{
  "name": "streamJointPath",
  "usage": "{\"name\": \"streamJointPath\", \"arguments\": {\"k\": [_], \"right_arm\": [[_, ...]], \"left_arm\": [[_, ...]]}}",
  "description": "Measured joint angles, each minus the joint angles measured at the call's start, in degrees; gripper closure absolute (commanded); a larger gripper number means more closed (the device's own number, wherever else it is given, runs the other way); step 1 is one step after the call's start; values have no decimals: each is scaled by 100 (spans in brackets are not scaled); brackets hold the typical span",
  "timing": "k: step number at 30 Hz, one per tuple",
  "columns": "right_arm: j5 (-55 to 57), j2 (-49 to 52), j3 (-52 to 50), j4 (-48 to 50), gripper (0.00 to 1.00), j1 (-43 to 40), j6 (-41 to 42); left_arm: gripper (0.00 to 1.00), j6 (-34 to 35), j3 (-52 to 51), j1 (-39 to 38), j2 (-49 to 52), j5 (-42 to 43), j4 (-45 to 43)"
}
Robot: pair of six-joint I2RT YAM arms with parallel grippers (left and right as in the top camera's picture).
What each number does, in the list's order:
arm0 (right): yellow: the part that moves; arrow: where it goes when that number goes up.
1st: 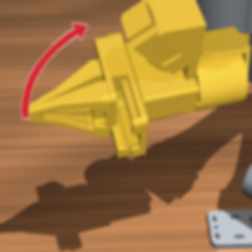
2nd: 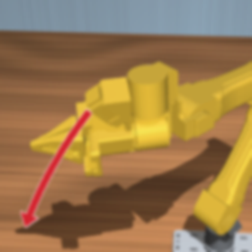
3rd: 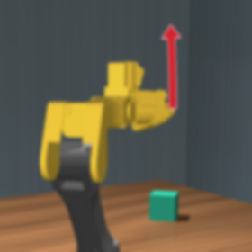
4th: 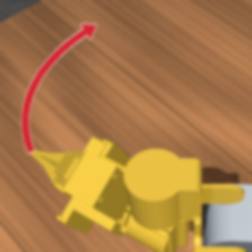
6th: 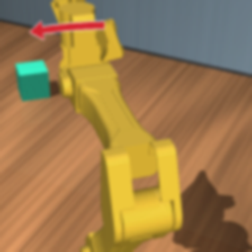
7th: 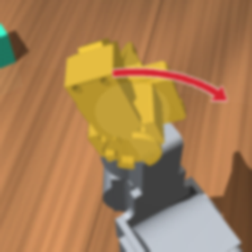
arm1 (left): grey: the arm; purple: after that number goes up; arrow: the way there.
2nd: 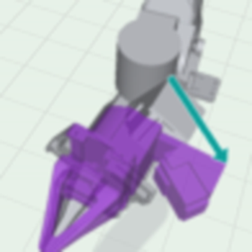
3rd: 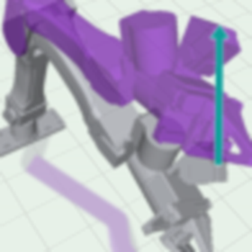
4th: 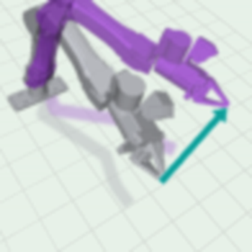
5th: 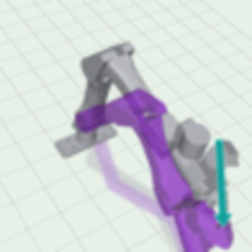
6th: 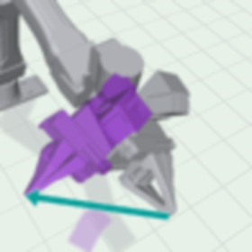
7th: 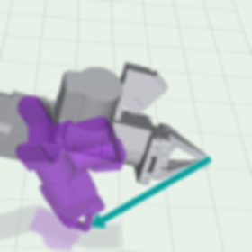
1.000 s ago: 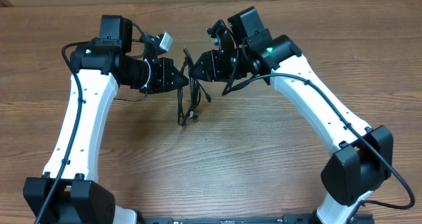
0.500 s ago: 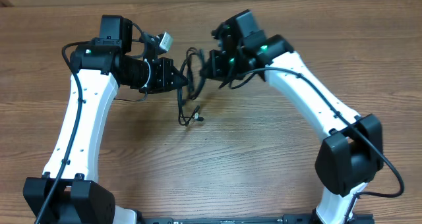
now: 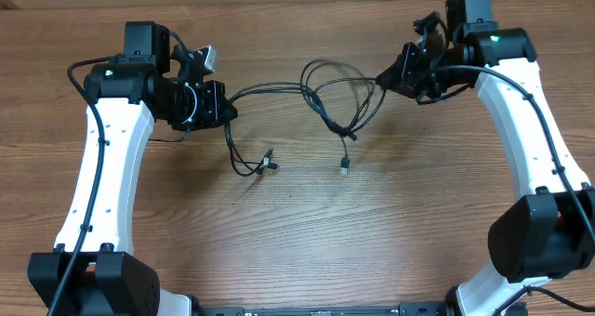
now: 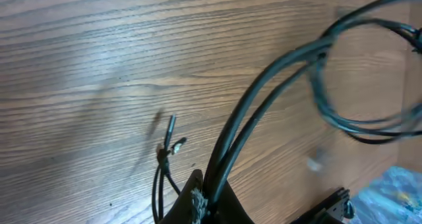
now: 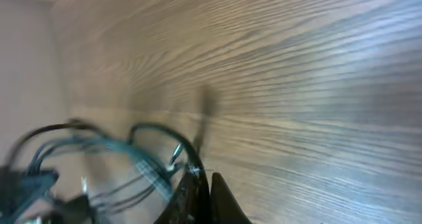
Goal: Untangle cables
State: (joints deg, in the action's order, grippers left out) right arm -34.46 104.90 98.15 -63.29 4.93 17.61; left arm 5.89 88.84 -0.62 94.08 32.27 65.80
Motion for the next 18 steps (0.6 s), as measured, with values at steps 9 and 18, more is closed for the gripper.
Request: {"name": "streamJointPath", "arguments": {"k": [9, 18], "right_arm": [[-555, 0, 0, 216, 96, 597, -494], [-1298, -7, 358, 72, 96, 603, -1047]], "left_arm": [[96, -144, 0, -280, 0, 37, -24], [96, -162, 0, -278, 0, -391, -15]]}}
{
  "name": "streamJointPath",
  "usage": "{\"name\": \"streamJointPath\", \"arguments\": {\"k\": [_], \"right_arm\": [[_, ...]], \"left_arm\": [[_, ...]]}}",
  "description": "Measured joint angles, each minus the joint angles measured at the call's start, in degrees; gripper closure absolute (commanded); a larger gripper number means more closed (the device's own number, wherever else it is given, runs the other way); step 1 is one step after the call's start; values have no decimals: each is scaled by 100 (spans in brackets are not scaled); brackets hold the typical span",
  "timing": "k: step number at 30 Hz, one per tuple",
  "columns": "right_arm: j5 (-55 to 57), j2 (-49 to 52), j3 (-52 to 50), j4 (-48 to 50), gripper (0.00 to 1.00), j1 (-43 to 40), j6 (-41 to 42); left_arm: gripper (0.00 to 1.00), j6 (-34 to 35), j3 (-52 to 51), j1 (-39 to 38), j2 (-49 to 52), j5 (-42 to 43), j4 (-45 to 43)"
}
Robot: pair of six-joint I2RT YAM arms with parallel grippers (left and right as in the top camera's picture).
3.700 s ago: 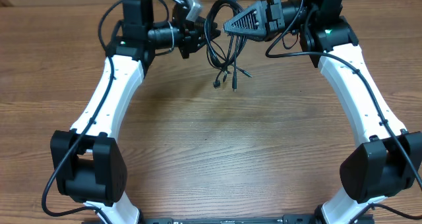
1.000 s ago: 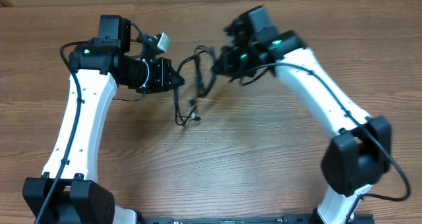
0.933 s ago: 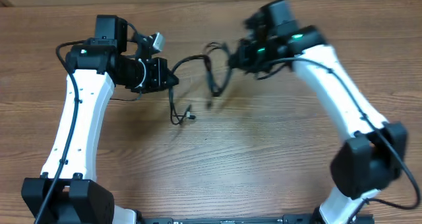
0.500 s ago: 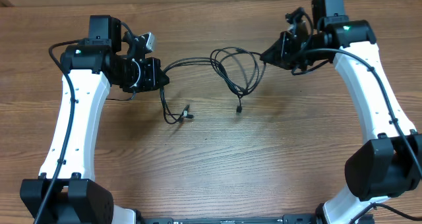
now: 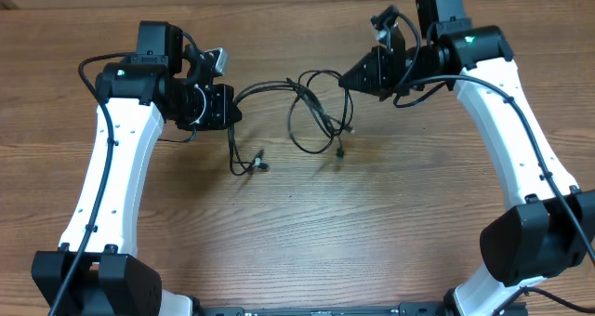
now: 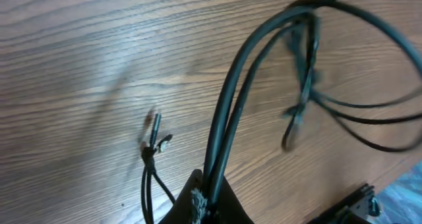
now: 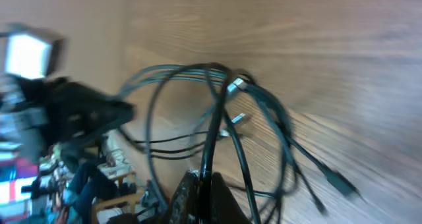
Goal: Untangle cables
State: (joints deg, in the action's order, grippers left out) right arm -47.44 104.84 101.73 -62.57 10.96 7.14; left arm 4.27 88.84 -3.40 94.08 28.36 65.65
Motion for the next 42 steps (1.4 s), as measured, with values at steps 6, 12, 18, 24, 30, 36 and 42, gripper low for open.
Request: {"name": "streamJointPath", "arguments": {"k": [6, 12, 18, 24, 30, 36, 42], "right_arm": [[-258, -236, 144, 52, 96, -2, -59], [2511, -492, 175, -350, 96, -24, 1462], [4286, -492, 177, -745, 92, -42, 2094], [3716, -492, 177, -713, 46, -46, 1349], [3056, -492, 155, -704, 40, -48, 988], [1882, -282, 4, -323, 38, 4, 197], [1032, 304, -24, 96, 27, 313, -588]], "left_arm": [[96, 0, 0, 0, 0, -197, 0], [96, 0, 0, 0, 0, -271, 0], [96, 0, 0, 0, 0, -269, 0], [96, 0, 0, 0, 0, -273, 17], [96, -20, 0, 4, 0, -295, 11], [96, -138, 0, 4, 0, 42, -131], [96, -1202, 0, 4, 0, 1759, -177]]}}
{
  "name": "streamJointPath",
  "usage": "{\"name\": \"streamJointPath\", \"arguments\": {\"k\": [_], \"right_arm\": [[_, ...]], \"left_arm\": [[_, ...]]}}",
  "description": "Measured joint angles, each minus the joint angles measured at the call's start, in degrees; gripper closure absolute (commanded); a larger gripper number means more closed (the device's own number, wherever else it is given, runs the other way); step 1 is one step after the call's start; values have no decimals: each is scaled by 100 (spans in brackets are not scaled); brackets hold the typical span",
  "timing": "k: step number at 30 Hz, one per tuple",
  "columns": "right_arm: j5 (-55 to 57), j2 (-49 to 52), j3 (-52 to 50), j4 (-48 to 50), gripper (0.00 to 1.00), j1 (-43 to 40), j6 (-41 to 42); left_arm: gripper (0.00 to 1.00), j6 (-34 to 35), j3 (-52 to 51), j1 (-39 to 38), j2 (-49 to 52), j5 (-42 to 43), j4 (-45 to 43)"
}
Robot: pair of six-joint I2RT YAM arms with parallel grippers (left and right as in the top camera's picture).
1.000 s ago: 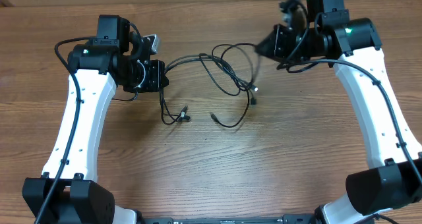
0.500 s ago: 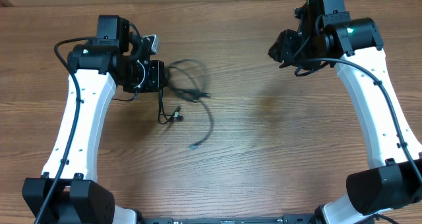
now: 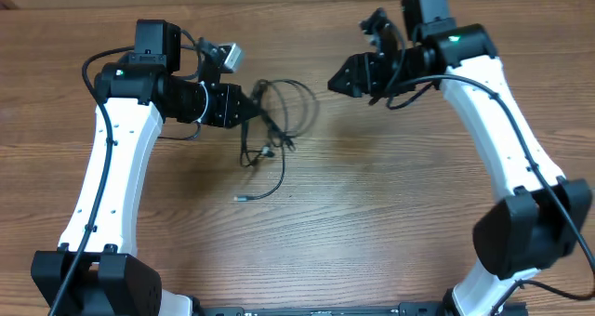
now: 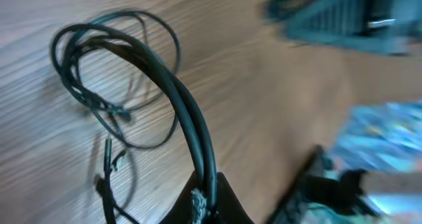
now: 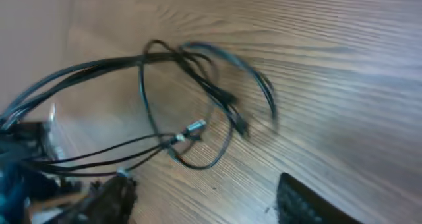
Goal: Untangle cables
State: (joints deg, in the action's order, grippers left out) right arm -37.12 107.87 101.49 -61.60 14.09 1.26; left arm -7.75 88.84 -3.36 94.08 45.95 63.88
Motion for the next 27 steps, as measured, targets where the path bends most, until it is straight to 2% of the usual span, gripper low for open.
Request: {"name": "streamJointPath", "arguments": {"k": [4, 8, 18, 27], "right_arm": [[-133, 35, 0, 170, 15, 24, -323], [-177, 74, 0, 186, 10, -33, -750], [-909, 435, 0, -92, 18, -63, -1744], [-1639, 592, 0, -131, 36, 354, -1912]], "left_arm": [[96, -286, 2, 0, 0, 975, -96], [96, -358, 2, 0, 0, 1572, -33], [96, -431, 2, 39, 0, 1998, 35], [96, -306, 2, 87, 0, 1641, -74]]}}
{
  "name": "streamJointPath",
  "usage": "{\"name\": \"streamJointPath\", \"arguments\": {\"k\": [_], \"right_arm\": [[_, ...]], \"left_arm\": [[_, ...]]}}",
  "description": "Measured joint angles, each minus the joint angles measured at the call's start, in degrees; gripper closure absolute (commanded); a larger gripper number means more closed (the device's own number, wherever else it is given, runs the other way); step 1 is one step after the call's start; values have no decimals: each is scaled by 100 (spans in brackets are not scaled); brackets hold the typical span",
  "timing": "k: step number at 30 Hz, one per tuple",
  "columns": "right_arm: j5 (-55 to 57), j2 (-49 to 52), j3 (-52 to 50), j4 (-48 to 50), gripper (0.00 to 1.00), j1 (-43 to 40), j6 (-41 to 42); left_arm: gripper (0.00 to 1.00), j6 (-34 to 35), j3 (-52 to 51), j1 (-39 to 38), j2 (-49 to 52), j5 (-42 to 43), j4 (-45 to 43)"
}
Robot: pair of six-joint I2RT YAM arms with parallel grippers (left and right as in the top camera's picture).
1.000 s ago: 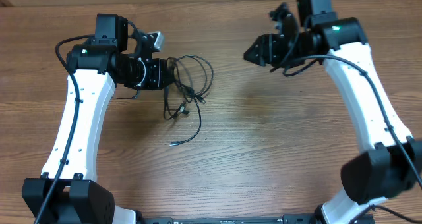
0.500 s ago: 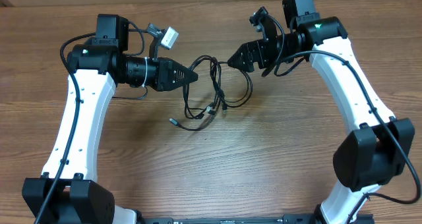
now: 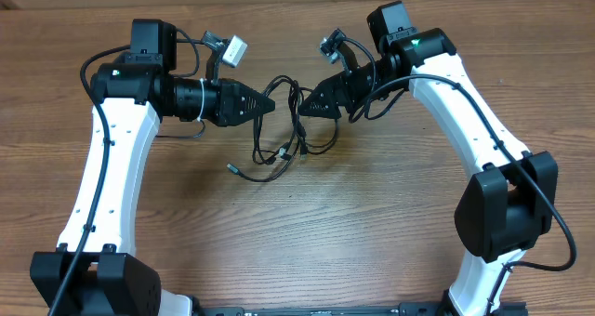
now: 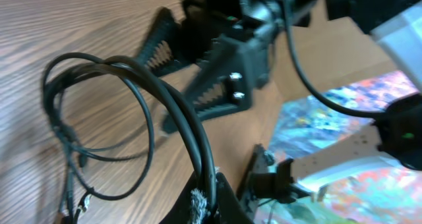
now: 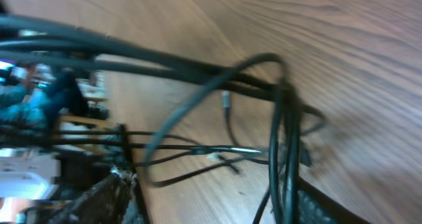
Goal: Untangle cables
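Observation:
A tangle of thin black cables (image 3: 290, 135) hangs from my left gripper (image 3: 267, 102) down to the wooden table, its loose plug ends (image 3: 233, 169) lying on the wood. The left gripper (image 4: 208, 196) is shut on a pair of strands; the cable loops (image 4: 99, 69) curl away in front of it. My right gripper (image 3: 311, 105) stands open just right of the left one, facing it. In the right wrist view several strands (image 5: 285, 145) run between its spread fingers (image 5: 113, 196), close to the right-hand one. The right gripper's black fingers (image 4: 221, 85) also show in the left wrist view.
The wooden table (image 3: 372, 223) carries nothing but the cables. Both white arms reach in from the front corners and meet at the back middle, tips a few centimetres apart.
The right gripper, open and apart from the cables, has moved left and down so that strands now pass between its fingers. The left gripper has shifted right with the bundle.
At first both grippers were shut on the cable, far apart, the tangle stretched between them. Then the right gripper was closer in, still holding. Later it was open and the tangle hung from the left gripper alone. Now the open right gripper straddles strands beside the left.

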State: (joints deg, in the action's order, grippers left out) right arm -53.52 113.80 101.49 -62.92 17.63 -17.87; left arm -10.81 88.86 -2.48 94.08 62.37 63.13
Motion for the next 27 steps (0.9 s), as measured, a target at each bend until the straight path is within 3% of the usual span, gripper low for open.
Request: {"name": "streamJointPath", "arguments": {"k": [4, 9, 16, 19, 21, 24, 27], "right_arm": [[-553, 7, 0, 31, 52, -2, 63], [-767, 7, -2, 415, 51, 15, 743], [1198, 7, -4, 686, 34, 205, 2881], [1878, 7, -4, 807, 18, 210, 3480], [2194, 7, -2, 841, 12, 162, 3630], [2334, 11, -4, 955, 12, 15, 3606], [1622, 175, -4, 1064, 12, -210, 2990]], "left_arm": [[96, 485, 0, 0, 0, -476, -223], [96, 994, 0, 0, 0, -817, -468], [96, 1204, 0, 0, 0, -1064, -424], [96, 1226, 0, 0, 0, -1320, -245], [96, 1233, 0, 0, 0, -1390, -155], [96, 1213, 0, 0, 0, -1445, -7], [96, 1213, 0, 0, 0, -1320, 44]]}}
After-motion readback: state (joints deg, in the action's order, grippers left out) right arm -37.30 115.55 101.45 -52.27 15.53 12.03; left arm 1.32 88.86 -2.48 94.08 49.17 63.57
